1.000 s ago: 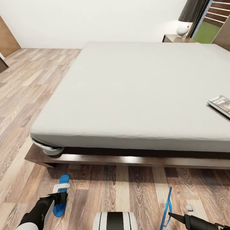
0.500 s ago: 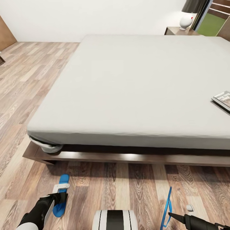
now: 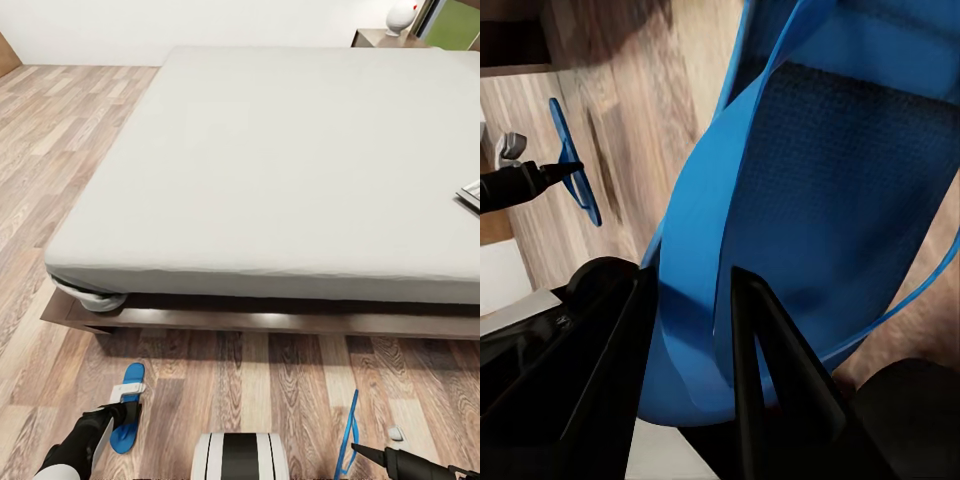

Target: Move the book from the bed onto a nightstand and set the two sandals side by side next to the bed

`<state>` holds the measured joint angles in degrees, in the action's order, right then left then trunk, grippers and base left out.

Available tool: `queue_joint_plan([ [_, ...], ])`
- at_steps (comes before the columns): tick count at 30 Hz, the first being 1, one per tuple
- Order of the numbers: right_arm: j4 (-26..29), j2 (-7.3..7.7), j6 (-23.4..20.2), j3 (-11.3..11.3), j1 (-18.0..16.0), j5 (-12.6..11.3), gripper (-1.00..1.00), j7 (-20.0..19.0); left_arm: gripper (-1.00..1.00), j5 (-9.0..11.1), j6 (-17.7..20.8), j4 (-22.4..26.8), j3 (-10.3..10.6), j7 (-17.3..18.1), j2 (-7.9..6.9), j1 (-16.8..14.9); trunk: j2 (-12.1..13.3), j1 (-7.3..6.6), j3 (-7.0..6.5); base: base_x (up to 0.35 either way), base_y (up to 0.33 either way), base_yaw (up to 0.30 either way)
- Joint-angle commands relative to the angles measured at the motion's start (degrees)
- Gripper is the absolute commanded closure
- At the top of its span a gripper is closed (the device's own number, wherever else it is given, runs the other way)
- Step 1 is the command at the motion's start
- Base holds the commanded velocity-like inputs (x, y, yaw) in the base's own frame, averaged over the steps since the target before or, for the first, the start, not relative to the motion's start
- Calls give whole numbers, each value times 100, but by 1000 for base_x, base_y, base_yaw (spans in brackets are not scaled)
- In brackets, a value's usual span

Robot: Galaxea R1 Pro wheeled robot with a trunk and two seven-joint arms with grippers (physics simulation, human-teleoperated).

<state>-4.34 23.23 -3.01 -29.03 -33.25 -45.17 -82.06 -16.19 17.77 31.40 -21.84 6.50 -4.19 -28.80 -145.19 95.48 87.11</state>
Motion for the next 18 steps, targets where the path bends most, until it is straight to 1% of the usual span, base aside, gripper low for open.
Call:
queue_joint_plan([
  [1,-14,-3,-42,-41,-6,-54,100,-37,100,-60,24,11,-39,54,6,-3,-3,1,26,0,0,0],
  [2,-14,-3,-42,-41,-6,-54,100,-38,100,-60,25,10,-39,54,6,-3,-4,4,48,0,0,0],
  [13,-14,-1,-43,-41,-6,-54,100,-56,100,-60,17,10,-39,54,6,-3,-4,4,48,0,0,0],
  [15,-14,-1,-45,-41,-6,-54,100,-56,100,-60,18,8,-39,55,6,-3,-7,9,93,0,0,0],
  [18,-14,-1,-43,-41,-6,-54,100,-56,100,-60,16,8,-39,55,6,-3,-7,9,93,0,0,0],
])
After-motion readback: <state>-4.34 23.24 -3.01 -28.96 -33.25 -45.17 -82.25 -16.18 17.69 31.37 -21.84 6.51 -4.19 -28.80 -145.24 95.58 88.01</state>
